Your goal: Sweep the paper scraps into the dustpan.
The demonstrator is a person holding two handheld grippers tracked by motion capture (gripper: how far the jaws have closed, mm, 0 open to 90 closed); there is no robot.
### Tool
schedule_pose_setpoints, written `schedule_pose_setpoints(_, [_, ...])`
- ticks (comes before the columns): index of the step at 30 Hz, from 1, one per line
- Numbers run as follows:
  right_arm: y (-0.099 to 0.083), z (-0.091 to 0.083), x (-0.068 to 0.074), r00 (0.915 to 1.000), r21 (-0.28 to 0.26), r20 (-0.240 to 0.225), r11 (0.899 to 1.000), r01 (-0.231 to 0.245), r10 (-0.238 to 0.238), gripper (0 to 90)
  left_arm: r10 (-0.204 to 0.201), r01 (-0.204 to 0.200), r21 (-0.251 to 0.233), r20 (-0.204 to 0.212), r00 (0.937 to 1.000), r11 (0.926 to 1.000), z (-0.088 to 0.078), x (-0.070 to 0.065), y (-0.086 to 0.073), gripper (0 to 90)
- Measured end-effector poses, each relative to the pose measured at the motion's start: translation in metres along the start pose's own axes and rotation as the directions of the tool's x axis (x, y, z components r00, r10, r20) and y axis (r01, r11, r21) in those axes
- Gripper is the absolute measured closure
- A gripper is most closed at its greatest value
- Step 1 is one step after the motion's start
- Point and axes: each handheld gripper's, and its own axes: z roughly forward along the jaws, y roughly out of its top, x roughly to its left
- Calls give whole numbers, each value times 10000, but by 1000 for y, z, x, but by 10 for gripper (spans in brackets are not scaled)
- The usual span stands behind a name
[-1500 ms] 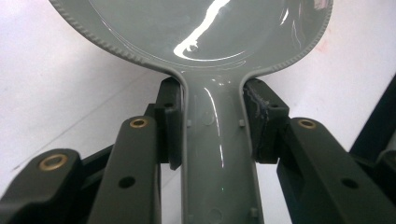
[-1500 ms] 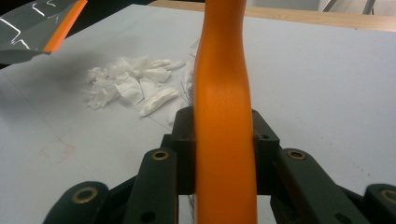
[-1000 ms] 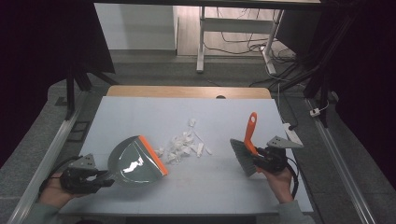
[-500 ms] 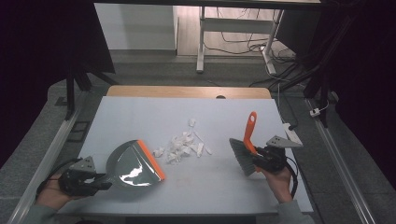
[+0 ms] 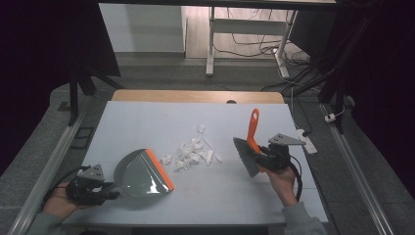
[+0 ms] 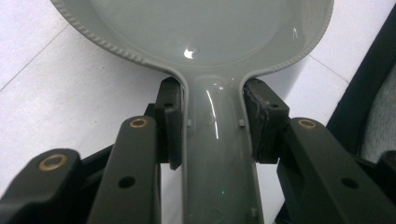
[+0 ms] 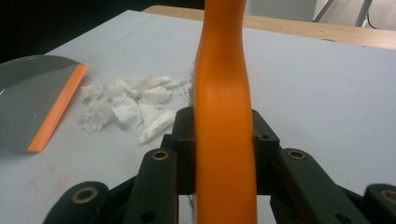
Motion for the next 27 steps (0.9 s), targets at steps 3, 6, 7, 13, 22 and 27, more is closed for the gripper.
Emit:
schedule_pose_setpoints(3, [10, 13, 4, 9999, 195, 164, 9998, 5, -8, 696, -39, 40, -34, 91, 10000, 10000, 2, 1, 0, 615])
schedule_pose_setpoints(6, [21, 24, 7, 9996, 283, 269, 9995, 118, -126, 696, -71, 71, -31, 147, 9999, 10000, 2, 1, -1, 616])
schedule_pose_setpoints(7, [24, 27, 8, 9992, 364, 366, 9992, 155, -168, 696, -74, 75, -19, 157, 9998, 10000, 2, 1, -1, 615])
schedule_pose_setpoints(13, [36, 47, 7, 9974, 634, 686, 9978, 171, -214, 696, -276, 278, -56, 336, 9991, 9996, 8, 4, 0, 615])
schedule_pose_setpoints(22, [44, 88, 0, 9885, 1543, 1481, 9880, 87, -318, 697, -444, 448, -50, 517, 9977, 9990, 10, 6, 0, 616])
schedule_pose_setpoints(27, [46, 106, 2, 9843, 2008, 1678, 9794, 194, -539, 697, -400, 402, -41, 520, 9978, 9992, 10, 6, 1, 615])
